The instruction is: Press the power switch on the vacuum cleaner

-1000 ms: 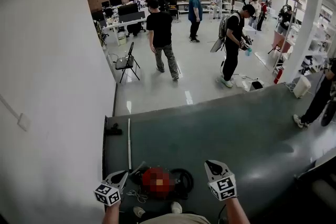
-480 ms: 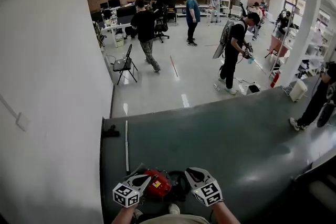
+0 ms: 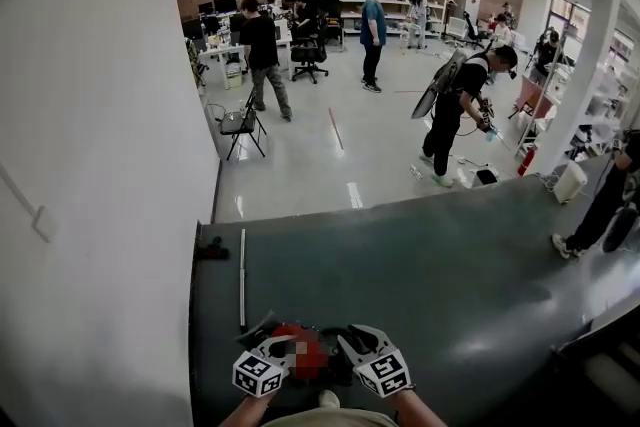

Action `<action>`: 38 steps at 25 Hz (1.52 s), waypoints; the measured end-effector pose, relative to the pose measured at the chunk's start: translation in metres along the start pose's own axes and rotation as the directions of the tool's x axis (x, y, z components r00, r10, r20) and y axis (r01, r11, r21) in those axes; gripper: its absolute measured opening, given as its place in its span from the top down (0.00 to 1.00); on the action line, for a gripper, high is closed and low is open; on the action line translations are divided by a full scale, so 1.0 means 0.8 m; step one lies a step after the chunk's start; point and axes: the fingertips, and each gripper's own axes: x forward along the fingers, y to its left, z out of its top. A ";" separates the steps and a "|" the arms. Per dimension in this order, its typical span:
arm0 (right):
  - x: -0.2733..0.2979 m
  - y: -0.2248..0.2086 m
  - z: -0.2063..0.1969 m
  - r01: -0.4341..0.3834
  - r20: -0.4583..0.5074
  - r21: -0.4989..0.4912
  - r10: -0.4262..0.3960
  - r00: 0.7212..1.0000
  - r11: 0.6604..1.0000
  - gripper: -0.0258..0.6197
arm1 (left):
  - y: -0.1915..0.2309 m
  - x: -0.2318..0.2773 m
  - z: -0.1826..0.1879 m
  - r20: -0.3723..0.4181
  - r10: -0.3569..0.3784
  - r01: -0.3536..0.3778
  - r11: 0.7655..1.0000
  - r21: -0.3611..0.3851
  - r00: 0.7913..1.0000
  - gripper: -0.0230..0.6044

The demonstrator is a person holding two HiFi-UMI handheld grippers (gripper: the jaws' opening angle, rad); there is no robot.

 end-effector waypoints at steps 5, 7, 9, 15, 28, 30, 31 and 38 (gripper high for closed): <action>0.013 0.012 -0.014 -0.007 -0.006 -0.006 0.007 1.000 1.000 0.81 | 0.004 0.000 -0.007 0.040 0.042 -0.043 0.999 0.012 0.998 0.96; 0.014 0.017 -0.023 -0.018 -0.013 -0.006 0.018 1.000 1.000 0.81 | 0.002 0.003 -0.015 0.035 0.055 -0.055 0.998 0.016 0.998 0.96; 0.016 0.022 -0.034 -0.028 -0.023 -0.008 0.028 0.999 1.000 0.81 | 0.000 0.006 -0.023 0.030 0.068 -0.069 0.997 0.019 0.997 0.96; 0.023 0.021 -0.038 -0.007 -0.038 0.005 0.007 0.999 1.000 0.81 | -0.003 0.010 -0.024 0.004 0.059 -0.059 0.998 0.010 0.998 0.96; 0.018 0.006 -0.042 0.091 -0.035 -0.029 -0.092 0.995 0.995 0.94 | 0.004 0.008 -0.031 -0.006 0.069 -0.069 0.998 -0.005 0.998 0.96; 0.015 0.008 -0.037 0.083 -0.028 -0.019 -0.084 0.996 0.996 0.95 | 0.002 0.008 -0.029 -0.006 0.069 -0.069 0.998 -0.011 0.998 0.96; 0.015 0.006 -0.036 0.085 -0.027 -0.020 -0.085 0.996 0.996 0.95 | 0.003 0.008 -0.027 -0.005 0.069 -0.069 0.998 -0.015 0.998 0.96; 0.014 0.005 -0.037 0.084 -0.013 -0.024 -0.084 0.996 0.996 0.95 | 0.005 0.006 -0.022 0.007 0.066 -0.066 0.998 -0.015 0.998 0.96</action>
